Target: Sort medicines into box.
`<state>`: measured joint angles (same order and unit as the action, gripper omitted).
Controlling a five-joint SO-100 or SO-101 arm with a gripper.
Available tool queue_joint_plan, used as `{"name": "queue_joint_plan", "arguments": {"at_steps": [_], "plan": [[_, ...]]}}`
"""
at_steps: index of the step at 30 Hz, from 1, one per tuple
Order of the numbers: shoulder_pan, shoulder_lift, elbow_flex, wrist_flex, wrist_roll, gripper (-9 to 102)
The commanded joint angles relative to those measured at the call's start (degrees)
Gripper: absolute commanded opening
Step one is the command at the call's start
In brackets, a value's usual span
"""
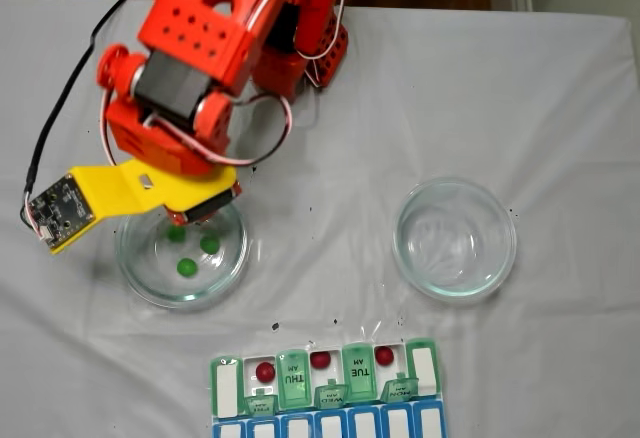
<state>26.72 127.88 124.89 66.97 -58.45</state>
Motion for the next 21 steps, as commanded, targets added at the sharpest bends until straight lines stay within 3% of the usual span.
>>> {"name": "queue_joint_plan", "arguments": {"at_steps": [1, 6, 10, 12, 21], "plan": [[0.4, -1.8, -7.6, 0.4, 5.0, 0], [-0.3, -4.7, -9.1, -0.5, 7.2, 0], [-0.2, -5.7, -10.1, 0.3, 7.6, 7], [0.0, -5.1, -9.1, 0.4, 7.0, 17], [0.0, -2.5, -4.2, -1.3, 5.4, 20]]}}
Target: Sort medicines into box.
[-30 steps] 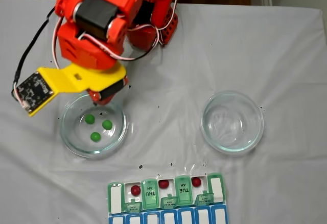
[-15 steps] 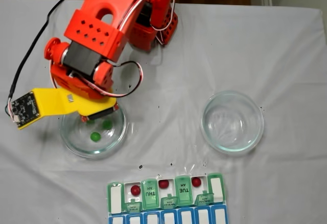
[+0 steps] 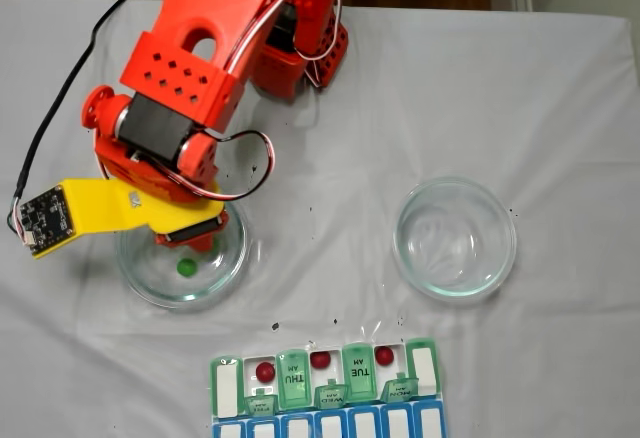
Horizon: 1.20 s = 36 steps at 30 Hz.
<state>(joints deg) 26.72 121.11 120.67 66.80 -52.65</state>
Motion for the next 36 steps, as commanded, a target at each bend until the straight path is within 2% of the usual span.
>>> {"name": "queue_joint_plan", "arguments": {"at_steps": [1, 36], "plan": [[-0.4, 4.3, 0.8, -1.9, -0.4, 20], [-4.4, -1.5, 5.7, -12.2, 1.2, 18]]}}
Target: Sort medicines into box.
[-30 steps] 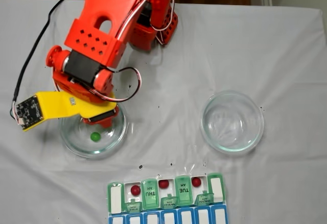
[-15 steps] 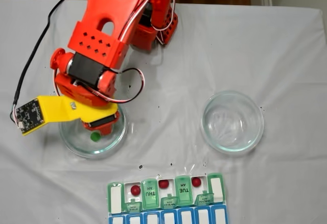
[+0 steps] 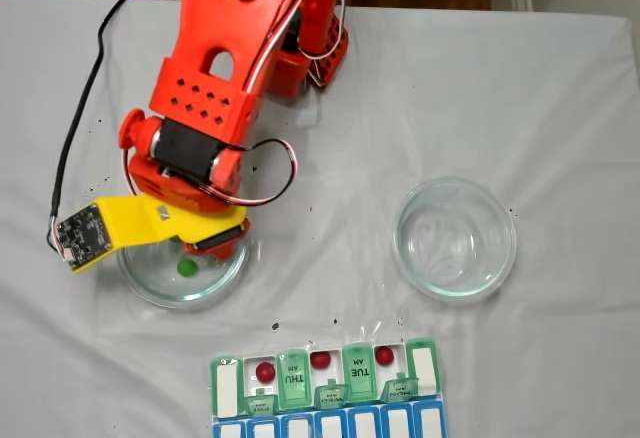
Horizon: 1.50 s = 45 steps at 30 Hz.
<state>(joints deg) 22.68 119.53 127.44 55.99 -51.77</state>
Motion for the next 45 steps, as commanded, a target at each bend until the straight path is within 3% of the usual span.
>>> {"name": "queue_joint_plan", "arguments": {"at_steps": [1, 28, 34, 37, 45], "plan": [[-0.4, -0.1, -1.1, -1.8, 0.4, 18], [0.2, -1.8, -0.2, -4.6, -1.8, 15], [0.1, -2.1, 0.3, -5.4, -1.8, 10], [-0.1, -2.0, 0.7, -5.5, -1.2, 0], [1.5, 5.7, 6.1, -5.4, -3.5, 0]]}}
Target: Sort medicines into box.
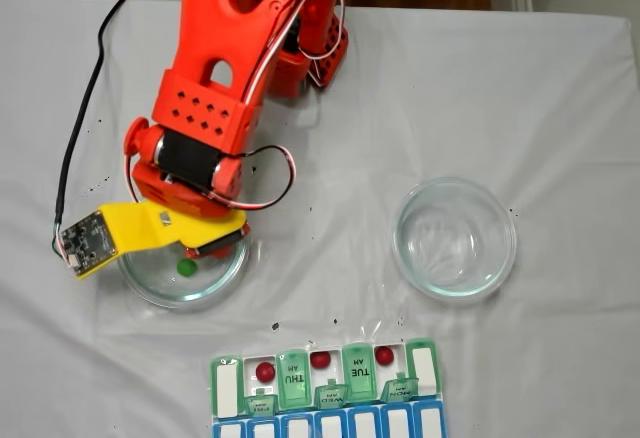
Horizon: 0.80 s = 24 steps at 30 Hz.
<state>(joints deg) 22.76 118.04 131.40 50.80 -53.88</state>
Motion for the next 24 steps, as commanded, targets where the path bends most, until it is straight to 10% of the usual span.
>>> {"name": "queue_joint_plan", "arguments": {"at_steps": [1, 24], "plan": [[1.8, 9.7, 3.5, -0.2, -2.0, 0], [-5.1, 14.1, -29.0, 15.6, 11.7, 0]]}}
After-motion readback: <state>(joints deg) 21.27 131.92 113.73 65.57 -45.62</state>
